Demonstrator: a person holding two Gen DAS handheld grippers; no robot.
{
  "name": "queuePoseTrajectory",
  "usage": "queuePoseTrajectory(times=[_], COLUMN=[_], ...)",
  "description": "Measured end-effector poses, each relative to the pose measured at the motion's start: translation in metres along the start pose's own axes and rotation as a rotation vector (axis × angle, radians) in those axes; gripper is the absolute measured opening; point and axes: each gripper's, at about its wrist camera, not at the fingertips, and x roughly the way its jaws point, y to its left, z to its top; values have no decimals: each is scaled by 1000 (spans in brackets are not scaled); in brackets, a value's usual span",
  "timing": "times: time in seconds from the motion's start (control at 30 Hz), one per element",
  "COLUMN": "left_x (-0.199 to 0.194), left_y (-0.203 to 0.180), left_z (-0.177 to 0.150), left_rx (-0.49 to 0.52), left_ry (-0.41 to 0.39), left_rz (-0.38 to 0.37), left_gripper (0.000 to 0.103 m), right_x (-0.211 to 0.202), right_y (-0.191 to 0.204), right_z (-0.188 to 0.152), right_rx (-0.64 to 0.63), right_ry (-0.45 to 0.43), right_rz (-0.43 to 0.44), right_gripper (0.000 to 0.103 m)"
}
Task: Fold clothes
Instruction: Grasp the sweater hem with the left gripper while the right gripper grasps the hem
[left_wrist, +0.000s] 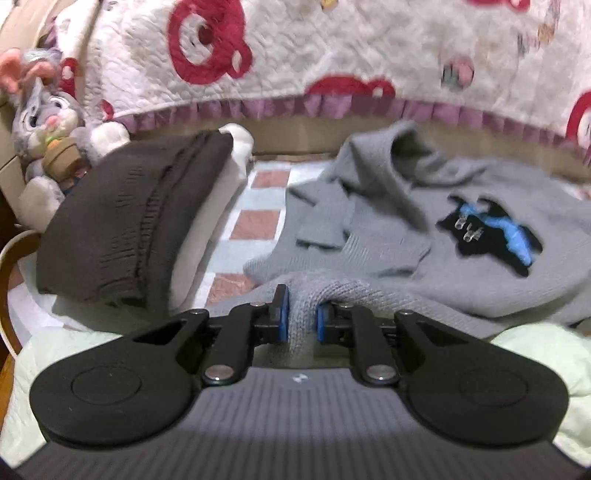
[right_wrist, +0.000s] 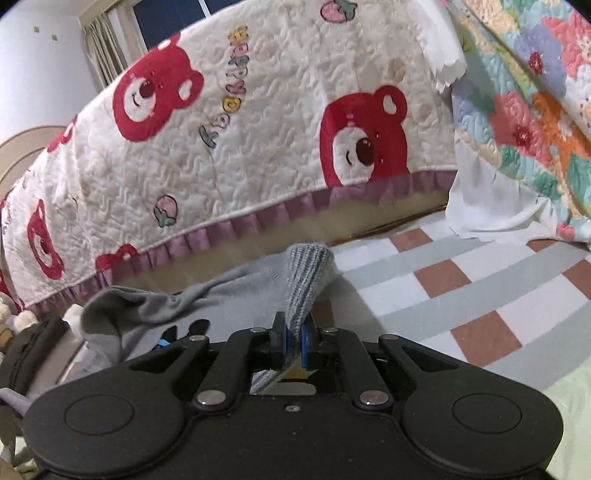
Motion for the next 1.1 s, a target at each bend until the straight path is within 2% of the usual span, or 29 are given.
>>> queuePoseTrajectory(times=[0.13,0.2,0.3,0.37,0.43,0.5,0.57,0.67,0.83,0.9,0.97,1.1], left_x=[-15,-18,-34,-52,-71,-87,-99,-118,-167,-178,-184,-197], left_y=[0,2,5,6,6,1,-7,-13,-15,-17,-20,-24], left_z=[3,15,38,49,54,47,33,13,0,-10,-13,-15], left_rx=[10,17,43,57,73,97,127,140,27,1,15,44], left_ry=[-60,-80,-154,-199,-231,-238,-216,-192,-190,-172,-165,-161], left_rz=[34,39,72,87,94,92,68,44,8,-10,-9,-2], left_gripper=[13,12,12,12,12,12,12,12,12,12,12,12], right_x=[13,15,6,0,-3,-1,-1,-15,-42,-43,-43,-43], right_y=[-5,-5,3,13,26,35,33,22,2,-8,-16,-19], right_z=[-10,-2,26,43,51,46,37,27,6,-11,-22,-24], right_rx=[19,20,-10,-55,-164,-277,-303,-257,-163,-122,-92,-69], right_ry=[69,63,10,-14,4,47,92,76,46,73,89,74], right_rz=[-14,6,51,70,48,16,10,-1,-38,-63,-75,-58], right_gripper=[9,9,8,8,8,8,8,8,7,7,7,7])
